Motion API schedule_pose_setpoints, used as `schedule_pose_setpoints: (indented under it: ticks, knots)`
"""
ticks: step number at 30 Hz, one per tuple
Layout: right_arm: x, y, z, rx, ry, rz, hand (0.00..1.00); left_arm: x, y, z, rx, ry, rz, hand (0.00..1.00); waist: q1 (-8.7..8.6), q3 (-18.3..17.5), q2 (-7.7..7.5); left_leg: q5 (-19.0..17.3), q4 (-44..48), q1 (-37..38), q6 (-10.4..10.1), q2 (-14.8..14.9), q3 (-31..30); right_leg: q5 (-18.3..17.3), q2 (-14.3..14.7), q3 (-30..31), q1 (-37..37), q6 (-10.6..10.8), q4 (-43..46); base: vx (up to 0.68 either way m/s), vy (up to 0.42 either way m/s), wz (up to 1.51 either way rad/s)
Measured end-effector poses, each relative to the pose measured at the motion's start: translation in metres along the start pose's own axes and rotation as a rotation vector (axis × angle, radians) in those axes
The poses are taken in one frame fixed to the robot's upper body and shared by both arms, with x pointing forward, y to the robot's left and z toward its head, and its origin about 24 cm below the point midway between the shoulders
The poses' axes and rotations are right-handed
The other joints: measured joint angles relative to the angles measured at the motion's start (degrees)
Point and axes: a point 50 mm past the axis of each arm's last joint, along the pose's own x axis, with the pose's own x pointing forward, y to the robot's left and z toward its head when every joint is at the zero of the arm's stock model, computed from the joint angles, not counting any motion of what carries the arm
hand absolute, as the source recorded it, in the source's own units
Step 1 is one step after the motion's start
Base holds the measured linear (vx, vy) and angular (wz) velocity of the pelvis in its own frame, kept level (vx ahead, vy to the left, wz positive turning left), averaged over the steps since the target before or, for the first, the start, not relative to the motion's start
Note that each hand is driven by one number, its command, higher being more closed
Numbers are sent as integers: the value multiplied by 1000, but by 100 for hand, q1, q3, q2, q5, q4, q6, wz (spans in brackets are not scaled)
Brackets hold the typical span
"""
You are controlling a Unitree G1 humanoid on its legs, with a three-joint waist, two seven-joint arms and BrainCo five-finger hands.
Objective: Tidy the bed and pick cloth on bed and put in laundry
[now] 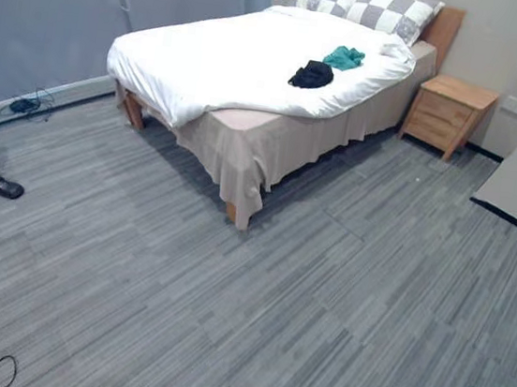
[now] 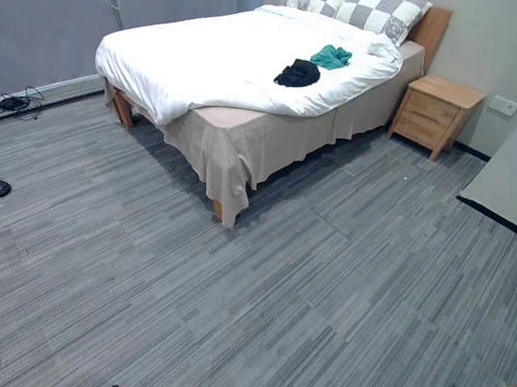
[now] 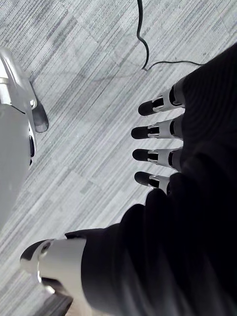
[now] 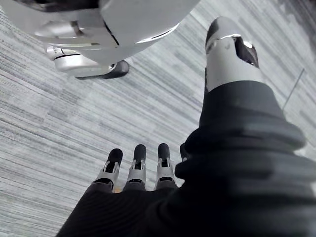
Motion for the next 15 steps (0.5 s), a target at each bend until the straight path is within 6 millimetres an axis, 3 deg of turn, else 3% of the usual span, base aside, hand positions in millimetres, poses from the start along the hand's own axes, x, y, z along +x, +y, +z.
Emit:
schedule_pose_setpoints:
  ticks: [4, 15]
  knots:
    - [0, 1, 0, -9, 1, 1, 0, 1, 1, 2, 26, -2, 1, 0, 11, 17, -24, 121, -22, 31, 116, 24, 2, 19, 31, -77, 52, -30, -111, 128, -16, 5]
    - [2, 4, 6, -21, -1, 9, 0, 2, 3, 6, 29, -15, 21, 0, 15, 173, -58, 115, -43, 116, 107, 80, 130, -2, 86, -97, 190, 4, -250, 28, -37, -3]
